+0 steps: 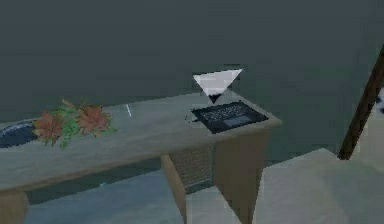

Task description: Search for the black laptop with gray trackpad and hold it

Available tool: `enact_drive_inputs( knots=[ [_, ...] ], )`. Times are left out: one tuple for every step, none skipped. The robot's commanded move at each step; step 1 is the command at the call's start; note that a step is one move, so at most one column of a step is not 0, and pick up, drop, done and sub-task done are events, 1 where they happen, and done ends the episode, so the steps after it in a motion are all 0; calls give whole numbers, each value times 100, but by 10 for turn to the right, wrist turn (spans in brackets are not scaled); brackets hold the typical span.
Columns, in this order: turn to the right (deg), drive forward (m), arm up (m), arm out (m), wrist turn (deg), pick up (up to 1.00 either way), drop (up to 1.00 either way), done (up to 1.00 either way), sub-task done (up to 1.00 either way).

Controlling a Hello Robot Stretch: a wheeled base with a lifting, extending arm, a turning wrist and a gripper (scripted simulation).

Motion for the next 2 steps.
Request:
enact_drive_inputs(
  knots=[
    [0, 5, 0, 0, 0, 0, 0, 0, 0],
    [-450, 0, 0, 0, 0, 0, 0, 0, 0]
  ],
)
